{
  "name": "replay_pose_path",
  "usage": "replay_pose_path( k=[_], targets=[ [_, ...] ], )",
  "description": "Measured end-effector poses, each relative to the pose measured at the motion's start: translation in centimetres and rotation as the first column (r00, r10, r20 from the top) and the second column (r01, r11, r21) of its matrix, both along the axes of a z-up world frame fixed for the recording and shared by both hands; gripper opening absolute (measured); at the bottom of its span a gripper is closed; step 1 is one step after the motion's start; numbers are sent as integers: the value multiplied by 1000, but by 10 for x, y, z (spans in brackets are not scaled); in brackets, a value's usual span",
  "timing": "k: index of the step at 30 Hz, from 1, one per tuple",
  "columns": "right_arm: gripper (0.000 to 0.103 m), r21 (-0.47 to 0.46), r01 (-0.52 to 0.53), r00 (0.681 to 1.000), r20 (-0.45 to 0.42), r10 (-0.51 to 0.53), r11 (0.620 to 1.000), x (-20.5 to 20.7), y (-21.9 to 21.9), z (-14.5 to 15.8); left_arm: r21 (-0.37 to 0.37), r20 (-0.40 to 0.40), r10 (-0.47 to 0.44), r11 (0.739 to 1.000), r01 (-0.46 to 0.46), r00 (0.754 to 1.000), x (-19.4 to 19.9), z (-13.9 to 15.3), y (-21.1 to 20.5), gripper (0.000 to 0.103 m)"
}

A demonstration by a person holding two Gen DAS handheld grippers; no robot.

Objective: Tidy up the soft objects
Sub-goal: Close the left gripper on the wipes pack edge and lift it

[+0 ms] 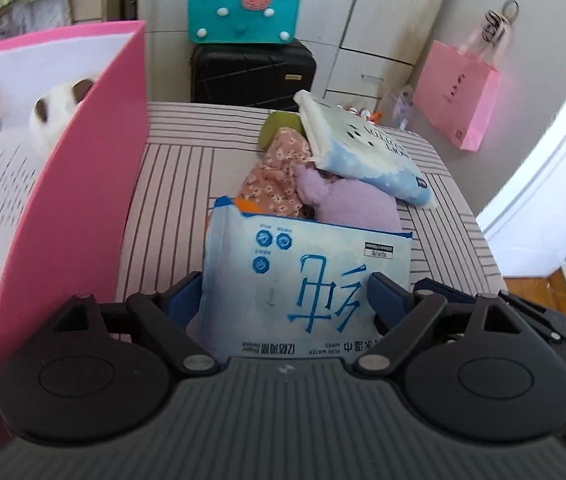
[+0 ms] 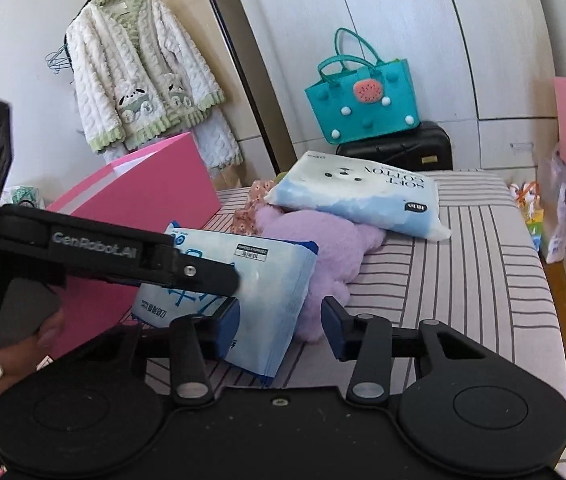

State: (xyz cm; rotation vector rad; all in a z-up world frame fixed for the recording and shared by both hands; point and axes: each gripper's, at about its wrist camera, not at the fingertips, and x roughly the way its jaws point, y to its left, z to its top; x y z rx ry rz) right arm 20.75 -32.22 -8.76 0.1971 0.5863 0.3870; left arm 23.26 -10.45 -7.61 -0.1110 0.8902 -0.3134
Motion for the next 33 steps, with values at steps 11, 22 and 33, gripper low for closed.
replay_pose_path(
  k=[11,22,33],
  targets=[
    [25,83,0,998,-61,5,997,-2,4,-7,-61,27,51,997,-49,998,-23,4,10,40],
    [23,55,12,996,-93,-6,998,-24,6,6,-88,2,54,995,-53,999,-42,9,18,33],
    [27,31,-11,988,-151,15,999,-52,9,19,-94,-13,-25,995,24,1000,-66,15,24,34]
  ],
)
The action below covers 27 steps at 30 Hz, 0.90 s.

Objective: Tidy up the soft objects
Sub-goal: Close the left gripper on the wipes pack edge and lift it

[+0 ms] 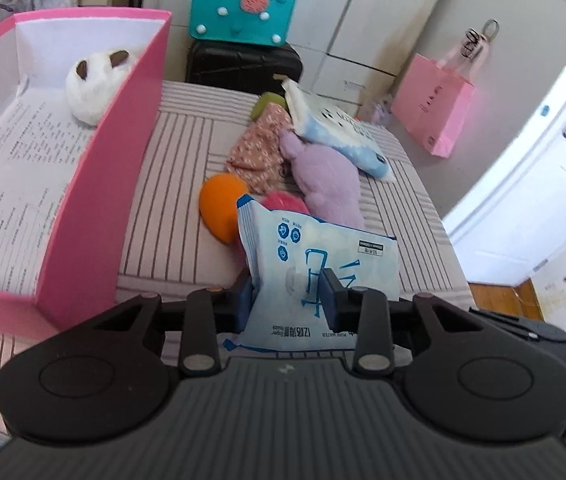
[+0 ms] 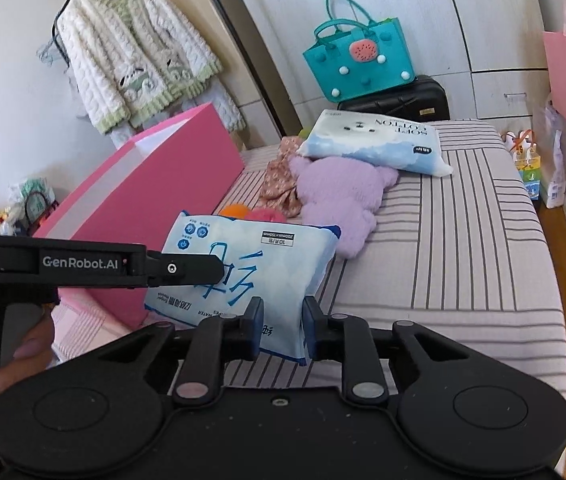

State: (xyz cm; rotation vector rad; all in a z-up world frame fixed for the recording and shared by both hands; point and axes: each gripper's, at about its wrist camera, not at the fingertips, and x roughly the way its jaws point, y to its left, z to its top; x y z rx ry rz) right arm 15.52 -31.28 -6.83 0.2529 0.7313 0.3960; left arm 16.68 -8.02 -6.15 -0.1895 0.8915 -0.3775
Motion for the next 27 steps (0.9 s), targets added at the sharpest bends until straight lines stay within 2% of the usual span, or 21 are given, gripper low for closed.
replay_pose_path(
  k=[11,16,22,27],
  targets=[
    [32,-69,-48,999,-30,46,996,-31,11,23,-6,-34,-110,994,109,993,-28,13,11,34],
    [32,-53,-94,995,-34,92,994,-47,12,34,-12,-60,-161,987,161,985,-40,22,22,35],
    [32,-15,-156,987,-25,156,988,-61,22,45,37,-17,-193,980,194,981,-59,38,35,35],
    [32,-30,-209,978,2,209,978,-69,37,58,43,3,-206,978,205,979,-69,53,53,35]
  ],
)
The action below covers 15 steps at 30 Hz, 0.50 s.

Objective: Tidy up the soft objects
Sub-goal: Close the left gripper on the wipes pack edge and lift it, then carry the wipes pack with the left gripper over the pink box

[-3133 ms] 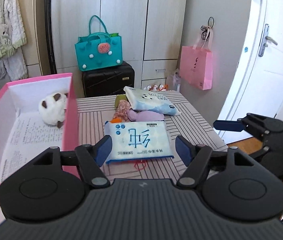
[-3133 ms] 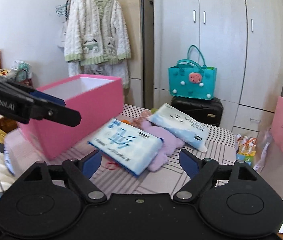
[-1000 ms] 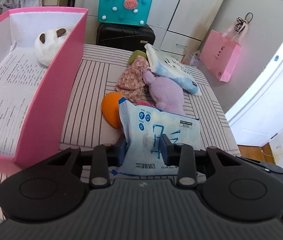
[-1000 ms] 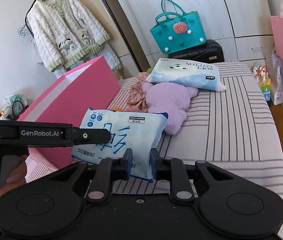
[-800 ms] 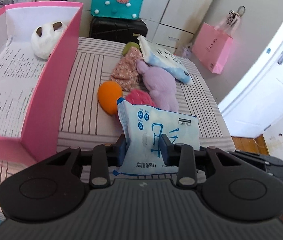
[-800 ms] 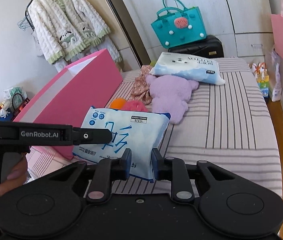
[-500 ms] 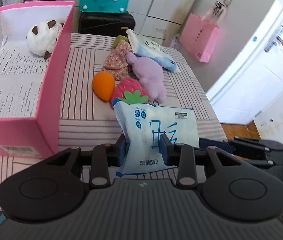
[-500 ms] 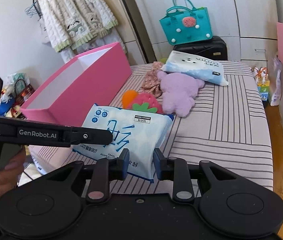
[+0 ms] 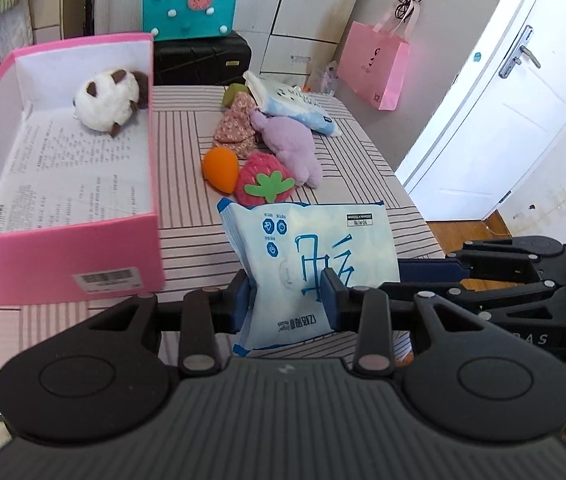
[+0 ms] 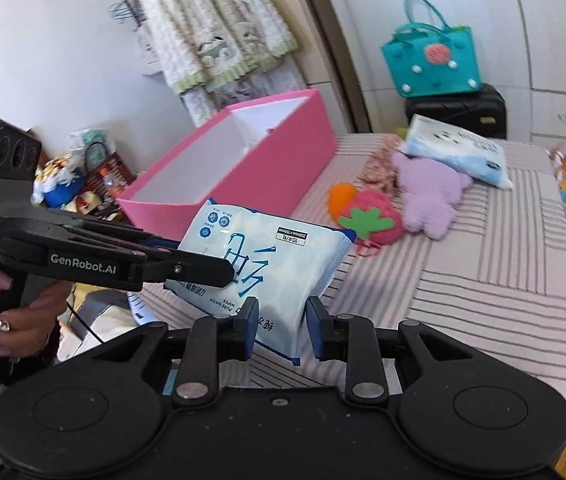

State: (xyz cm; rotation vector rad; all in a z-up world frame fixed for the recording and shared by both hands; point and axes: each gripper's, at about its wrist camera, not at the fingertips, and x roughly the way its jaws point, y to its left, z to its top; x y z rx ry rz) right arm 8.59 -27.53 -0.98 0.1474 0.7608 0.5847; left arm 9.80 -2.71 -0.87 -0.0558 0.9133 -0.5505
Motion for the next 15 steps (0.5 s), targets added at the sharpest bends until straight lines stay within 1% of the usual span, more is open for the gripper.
replay_pose_path(
  k=[4,6,9,12,15],
  targets=[
    [32,-23,-45,999,29,45,999,-4,15,11,9,18,-5,1000,5,1000,-7,12,15,36],
    [32,-29,-64,997,44,65,998,-4,23,14,40,26,5,999,-6,1000,-8,13,18,36],
    [33,-32,-66,996,50,67,997,2,34,15,73,31,15,997,-17,999,-9,14,23,36],
    [33,-38,-89,994,61,92,995,8,44,20,76,60,32,996,-36,998,-10,20,34,36],
    [33,-66,-119,988,94,125,991,11,58,30,51,87,58,997,-63,995,-8,27,49,36]
  ],
)
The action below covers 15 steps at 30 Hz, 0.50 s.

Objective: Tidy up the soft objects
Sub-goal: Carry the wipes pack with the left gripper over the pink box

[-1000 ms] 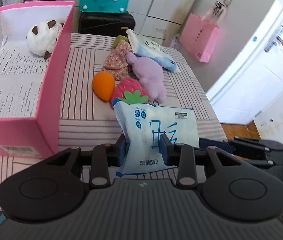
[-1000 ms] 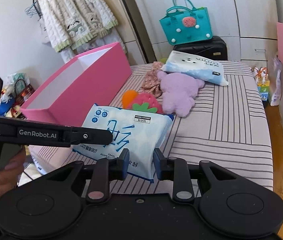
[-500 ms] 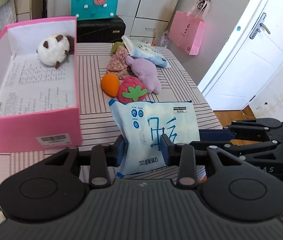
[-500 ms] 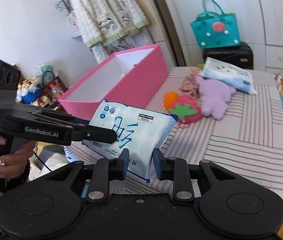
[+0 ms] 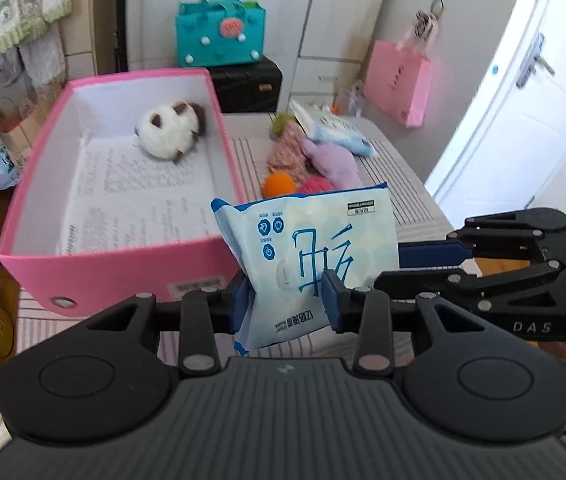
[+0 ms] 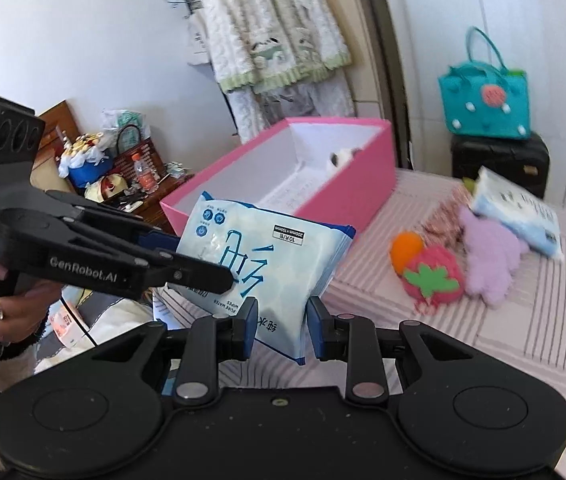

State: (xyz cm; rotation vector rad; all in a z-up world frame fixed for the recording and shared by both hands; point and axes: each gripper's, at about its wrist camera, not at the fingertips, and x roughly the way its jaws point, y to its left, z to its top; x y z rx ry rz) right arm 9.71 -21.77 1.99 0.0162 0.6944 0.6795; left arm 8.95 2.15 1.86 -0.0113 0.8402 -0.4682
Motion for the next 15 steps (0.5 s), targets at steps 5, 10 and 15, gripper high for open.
replay_pose_path(
  k=[5,10,15],
  targets=[
    [33,-36,-38,995,91,41,999,10,22,18,-41,84,26,999,-23,996,10,20,24,36],
    [33,-42,-49,984,167,56,998,36,41,35,-85,138,86,994,-74,987,39,33,44,36],
    [33,-83,-34,979,200,50,996,79,66,38,-129,86,148,982,-137,985,89,27,62,36]
  ],
)
